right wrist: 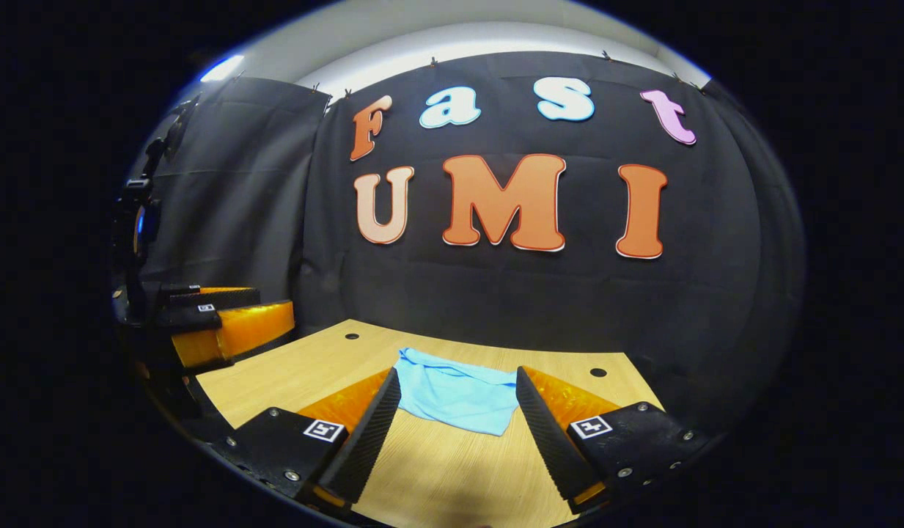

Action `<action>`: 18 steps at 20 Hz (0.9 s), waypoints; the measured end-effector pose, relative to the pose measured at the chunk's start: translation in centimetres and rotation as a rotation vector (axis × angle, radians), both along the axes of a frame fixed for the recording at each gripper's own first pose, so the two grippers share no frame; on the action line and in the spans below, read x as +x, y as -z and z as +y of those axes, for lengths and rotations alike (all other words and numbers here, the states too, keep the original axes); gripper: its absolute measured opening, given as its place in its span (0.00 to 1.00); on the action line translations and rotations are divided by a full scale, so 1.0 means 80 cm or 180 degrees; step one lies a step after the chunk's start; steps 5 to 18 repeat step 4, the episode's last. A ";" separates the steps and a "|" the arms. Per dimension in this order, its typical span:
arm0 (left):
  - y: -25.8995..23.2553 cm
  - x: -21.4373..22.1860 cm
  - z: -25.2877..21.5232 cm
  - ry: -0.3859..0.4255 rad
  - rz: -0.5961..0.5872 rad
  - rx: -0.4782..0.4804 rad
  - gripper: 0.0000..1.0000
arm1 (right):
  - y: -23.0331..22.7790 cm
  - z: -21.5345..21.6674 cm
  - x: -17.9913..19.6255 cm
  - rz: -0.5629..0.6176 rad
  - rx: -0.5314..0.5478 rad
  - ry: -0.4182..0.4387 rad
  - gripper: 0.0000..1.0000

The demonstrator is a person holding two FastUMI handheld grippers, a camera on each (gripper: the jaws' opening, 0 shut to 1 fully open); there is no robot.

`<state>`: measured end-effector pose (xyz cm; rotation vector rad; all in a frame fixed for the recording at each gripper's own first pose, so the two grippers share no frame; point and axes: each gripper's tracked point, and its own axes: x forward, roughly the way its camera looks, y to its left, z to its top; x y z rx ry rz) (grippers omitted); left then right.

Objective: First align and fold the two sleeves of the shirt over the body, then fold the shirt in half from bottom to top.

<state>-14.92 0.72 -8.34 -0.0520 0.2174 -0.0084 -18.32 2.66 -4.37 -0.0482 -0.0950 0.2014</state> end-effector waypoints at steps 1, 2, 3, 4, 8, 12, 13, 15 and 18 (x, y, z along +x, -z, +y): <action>-0.003 0.000 0.002 -0.0021 -0.0019 -0.0009 0.99 | -0.001 0.001 0.000 0.0000 0.0004 0.0000 0.96; -0.006 0.000 0.005 -0.0035 -0.0033 -0.0010 0.99 | -0.003 0.001 0.000 -0.0008 -0.0001 0.0010 0.96; -0.009 0.002 0.006 -0.0030 -0.0056 -0.0017 1.00 | -0.006 0.001 0.003 -0.0017 -0.0016 0.0025 0.96; -0.012 0.004 0.008 -0.0018 -0.0083 -0.0027 1.00 | -0.008 0.002 0.006 -0.0018 -0.0029 0.0038 0.96; -0.012 0.004 0.008 -0.0018 -0.0083 -0.0027 1.00 | -0.008 0.002 0.006 -0.0018 -0.0029 0.0038 0.96; -0.012 0.004 0.008 -0.0018 -0.0083 -0.0027 1.00 | -0.008 0.002 0.006 -0.0018 -0.0029 0.0038 0.96; -0.012 0.004 0.008 -0.0018 -0.0083 -0.0027 1.00 | -0.008 0.002 0.006 -0.0018 -0.0029 0.0038 0.96; -0.012 0.004 0.008 -0.0018 -0.0083 -0.0027 1.00 | -0.008 0.002 0.006 -0.0018 -0.0029 0.0038 0.96; -0.012 0.004 0.008 -0.0018 -0.0083 -0.0027 1.00 | -0.008 0.002 0.006 -0.0018 -0.0029 0.0038 0.96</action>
